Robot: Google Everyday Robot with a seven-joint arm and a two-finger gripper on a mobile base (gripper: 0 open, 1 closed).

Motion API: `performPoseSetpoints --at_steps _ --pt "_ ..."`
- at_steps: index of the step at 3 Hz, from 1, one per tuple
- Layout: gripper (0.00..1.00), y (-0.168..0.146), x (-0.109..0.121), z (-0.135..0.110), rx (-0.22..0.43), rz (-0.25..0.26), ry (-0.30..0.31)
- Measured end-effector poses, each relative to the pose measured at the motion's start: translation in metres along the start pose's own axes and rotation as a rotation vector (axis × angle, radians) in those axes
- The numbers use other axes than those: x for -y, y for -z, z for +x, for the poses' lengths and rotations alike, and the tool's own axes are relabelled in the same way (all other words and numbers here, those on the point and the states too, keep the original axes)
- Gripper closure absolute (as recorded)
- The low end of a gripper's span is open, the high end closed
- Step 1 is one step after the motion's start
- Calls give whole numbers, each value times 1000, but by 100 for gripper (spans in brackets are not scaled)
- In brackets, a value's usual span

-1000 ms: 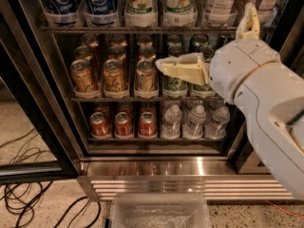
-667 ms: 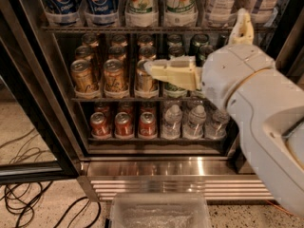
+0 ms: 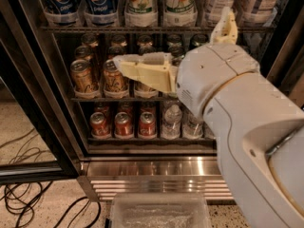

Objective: Pick 7up can from top shelf of fridge

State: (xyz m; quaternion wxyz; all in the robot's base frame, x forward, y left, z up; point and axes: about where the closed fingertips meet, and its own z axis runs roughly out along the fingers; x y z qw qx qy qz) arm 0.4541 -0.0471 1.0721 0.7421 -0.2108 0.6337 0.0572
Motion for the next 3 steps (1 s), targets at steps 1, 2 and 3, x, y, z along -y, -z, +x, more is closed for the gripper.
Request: performPoseSetpoints --at_steps 1,2,3 --pt "15 2 -20 -14 22 -16 -8" --pt "13 2 -41 -20 35 -45 -7" --pt "5 -1 -54 -18 30 -56 3"
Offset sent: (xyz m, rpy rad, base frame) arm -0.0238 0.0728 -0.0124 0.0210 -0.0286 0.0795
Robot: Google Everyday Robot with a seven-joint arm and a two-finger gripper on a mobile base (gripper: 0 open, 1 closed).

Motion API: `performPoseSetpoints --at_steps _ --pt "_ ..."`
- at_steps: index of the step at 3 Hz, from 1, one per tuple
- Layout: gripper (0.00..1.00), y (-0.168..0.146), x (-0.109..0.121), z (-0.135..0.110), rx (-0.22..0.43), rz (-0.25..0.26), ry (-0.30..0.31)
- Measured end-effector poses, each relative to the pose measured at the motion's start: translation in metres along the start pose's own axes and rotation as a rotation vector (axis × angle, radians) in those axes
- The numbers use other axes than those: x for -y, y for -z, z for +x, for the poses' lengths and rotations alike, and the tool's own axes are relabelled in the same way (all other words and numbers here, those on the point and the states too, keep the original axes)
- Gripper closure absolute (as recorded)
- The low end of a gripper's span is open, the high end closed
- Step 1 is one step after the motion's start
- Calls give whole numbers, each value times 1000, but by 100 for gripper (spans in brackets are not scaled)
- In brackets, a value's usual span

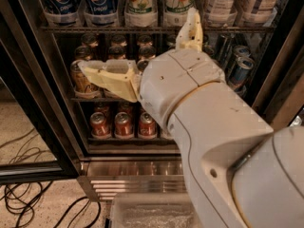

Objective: Pick 7up can from top shelf of fridge

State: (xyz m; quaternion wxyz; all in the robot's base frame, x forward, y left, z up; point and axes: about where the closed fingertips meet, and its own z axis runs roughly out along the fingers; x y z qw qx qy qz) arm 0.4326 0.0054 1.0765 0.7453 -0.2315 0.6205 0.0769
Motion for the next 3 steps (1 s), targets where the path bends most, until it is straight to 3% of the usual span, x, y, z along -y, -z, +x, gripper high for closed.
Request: performPoseSetpoints --at_steps 2,3 --pt "7 -19 -8 32 -44 16 57" --pt "8 -37 -1 52 -53 49 88"
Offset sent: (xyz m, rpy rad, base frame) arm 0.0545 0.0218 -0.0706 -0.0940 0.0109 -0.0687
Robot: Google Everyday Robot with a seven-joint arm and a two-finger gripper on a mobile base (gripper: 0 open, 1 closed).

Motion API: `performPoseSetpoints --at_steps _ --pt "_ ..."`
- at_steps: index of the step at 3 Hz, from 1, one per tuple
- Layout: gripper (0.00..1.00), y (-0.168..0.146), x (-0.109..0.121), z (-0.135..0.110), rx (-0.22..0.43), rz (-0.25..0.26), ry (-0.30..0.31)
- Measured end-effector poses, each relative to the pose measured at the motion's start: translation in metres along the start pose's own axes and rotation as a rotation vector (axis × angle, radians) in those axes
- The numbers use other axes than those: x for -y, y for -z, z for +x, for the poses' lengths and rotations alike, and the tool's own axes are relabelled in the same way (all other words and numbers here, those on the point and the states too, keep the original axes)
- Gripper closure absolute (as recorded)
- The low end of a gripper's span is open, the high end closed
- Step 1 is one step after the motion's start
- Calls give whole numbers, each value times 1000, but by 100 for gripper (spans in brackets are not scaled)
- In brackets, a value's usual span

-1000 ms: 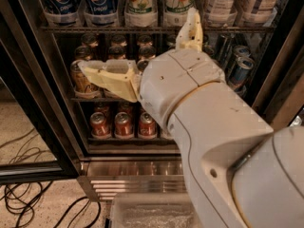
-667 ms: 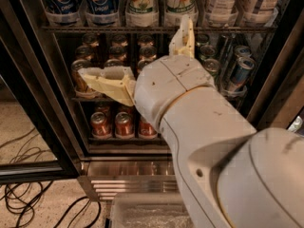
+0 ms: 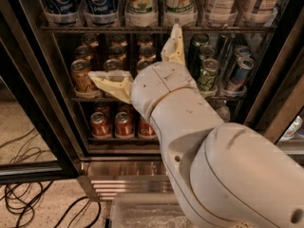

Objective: Pick 7up can from top shelf of fridge

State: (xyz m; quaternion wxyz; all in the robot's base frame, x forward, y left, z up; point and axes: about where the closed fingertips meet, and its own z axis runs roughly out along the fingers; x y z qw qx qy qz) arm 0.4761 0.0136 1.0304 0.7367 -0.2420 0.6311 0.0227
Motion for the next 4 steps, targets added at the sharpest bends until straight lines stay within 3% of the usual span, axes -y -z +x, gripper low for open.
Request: performPoseSetpoints --at_steps 2,3,4 --pt "19 -48 28 24 34 110 -2" --pt "23 -56 37 26 50 140 -19" --pt "39 -49 54 21 75 198 -33"
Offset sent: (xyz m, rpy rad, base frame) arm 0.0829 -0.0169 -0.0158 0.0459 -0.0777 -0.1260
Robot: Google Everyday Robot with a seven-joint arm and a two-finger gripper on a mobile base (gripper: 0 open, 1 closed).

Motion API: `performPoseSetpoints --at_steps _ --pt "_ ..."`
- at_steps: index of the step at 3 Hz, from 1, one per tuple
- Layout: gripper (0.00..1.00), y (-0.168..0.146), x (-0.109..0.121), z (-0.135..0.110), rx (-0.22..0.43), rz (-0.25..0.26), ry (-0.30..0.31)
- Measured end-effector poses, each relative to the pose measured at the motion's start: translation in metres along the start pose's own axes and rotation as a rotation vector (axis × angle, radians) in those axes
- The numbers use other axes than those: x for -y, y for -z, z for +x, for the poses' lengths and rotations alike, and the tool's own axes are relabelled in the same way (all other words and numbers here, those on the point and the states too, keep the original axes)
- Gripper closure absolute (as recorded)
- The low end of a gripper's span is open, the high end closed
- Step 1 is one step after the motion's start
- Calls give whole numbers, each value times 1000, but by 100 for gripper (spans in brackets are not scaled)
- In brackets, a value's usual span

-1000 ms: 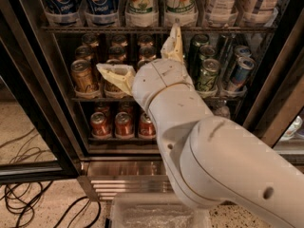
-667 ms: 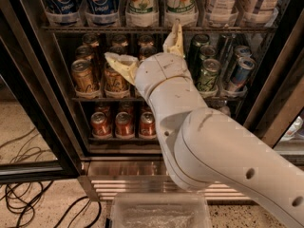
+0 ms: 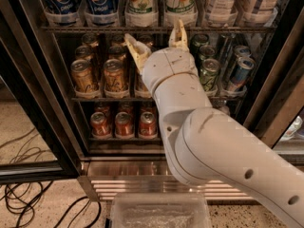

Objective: Pick 7up can from top shelf of fridge

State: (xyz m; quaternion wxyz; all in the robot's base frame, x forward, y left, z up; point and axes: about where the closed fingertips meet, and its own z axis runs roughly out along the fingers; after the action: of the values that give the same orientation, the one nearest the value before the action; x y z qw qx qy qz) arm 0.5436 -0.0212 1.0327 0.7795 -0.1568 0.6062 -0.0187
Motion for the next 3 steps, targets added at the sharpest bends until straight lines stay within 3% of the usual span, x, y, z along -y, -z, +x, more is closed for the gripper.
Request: performPoseSetpoints --at_steps 1,3 --pt "39 2 32 -7 18 70 7" --pt "38 -17 39 -7 30 73 19"
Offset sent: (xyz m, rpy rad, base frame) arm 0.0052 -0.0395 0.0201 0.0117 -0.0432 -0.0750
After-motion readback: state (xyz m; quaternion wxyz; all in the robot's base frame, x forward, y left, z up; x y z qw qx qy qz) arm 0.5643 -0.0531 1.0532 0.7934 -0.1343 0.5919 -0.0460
